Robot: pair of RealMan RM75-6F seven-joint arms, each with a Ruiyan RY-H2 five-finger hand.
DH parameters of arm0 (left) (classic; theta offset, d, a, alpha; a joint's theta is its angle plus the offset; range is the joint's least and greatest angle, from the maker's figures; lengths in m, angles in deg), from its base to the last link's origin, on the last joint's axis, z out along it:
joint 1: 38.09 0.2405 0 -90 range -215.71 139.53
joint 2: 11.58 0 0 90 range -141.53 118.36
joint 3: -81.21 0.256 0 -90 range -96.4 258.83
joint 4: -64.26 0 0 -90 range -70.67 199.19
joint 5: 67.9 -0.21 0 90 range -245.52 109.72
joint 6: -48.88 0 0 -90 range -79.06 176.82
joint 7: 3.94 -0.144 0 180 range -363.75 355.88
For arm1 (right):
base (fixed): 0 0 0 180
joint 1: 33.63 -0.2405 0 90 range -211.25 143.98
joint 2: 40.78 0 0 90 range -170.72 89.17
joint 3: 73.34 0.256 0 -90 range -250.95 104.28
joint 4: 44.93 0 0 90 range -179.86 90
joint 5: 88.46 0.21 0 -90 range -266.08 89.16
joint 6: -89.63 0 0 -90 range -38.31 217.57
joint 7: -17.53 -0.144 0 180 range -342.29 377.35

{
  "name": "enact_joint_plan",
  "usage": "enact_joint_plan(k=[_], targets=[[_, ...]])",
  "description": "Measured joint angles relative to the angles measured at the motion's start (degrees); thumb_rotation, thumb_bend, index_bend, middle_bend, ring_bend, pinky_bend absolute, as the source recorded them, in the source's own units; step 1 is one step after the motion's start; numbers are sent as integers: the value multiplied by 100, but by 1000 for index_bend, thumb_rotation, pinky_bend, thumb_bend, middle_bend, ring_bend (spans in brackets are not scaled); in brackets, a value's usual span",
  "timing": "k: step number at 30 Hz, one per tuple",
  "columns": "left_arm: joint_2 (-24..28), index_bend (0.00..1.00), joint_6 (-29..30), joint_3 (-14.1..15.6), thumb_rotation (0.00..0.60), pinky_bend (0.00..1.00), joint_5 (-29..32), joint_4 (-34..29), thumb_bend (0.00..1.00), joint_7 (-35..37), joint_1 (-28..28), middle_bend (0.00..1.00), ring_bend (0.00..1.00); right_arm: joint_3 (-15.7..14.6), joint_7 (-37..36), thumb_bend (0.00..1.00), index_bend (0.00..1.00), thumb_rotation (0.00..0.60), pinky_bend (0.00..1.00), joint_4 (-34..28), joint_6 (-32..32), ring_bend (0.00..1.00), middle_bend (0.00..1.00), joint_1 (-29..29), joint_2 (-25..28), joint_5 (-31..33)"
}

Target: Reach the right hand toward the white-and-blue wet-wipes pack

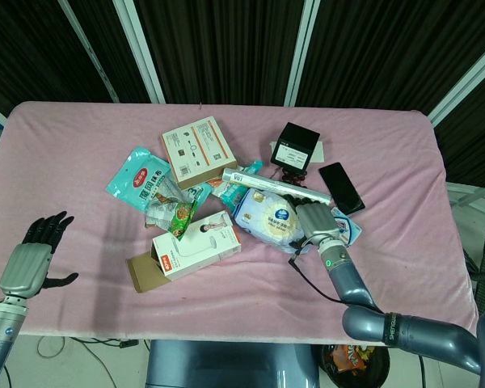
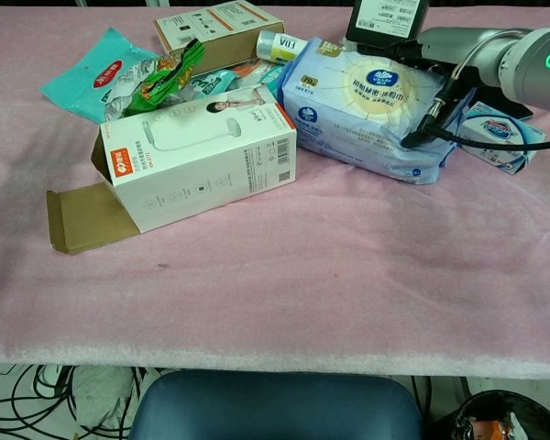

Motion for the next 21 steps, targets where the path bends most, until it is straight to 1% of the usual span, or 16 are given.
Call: enact_joint_plan(k=[1,4,10,13,17,21], targets=[[0,0,4,2,600,0,-6,-1,0,-1,1,0,0,5,-50,368,536,600,580,-15,16,594,647,12,6,-28],[-1,0,19,4,600,0,-21,1,0,3,3,0,0,25,-233,386,607,600,614,-84,94,635,687,66,43,-206],[-4,0,28,2,600,0,-7,-18,0,24,11,0,0,155,-798,388,622,600,628,-380,448,644,697,274,223,-793],[-8,0,67,1,600,0,-31,-20,0,24,18,0,0,246,-1163,388,622,600,628,-724,702,642,695,472,496,-1097],[-16,0,107,17,600,0,-73,-28,0,43,35,0,0,344,-1745,388,622,600,628,-1322,1046,640,691,882,1047,-1464],[-27,0,161,24,600,0,-131,-21,0,44,45,0,0,348,-2325,388,622,600,628,-1895,1317,639,689,1366,1629,-1832]])
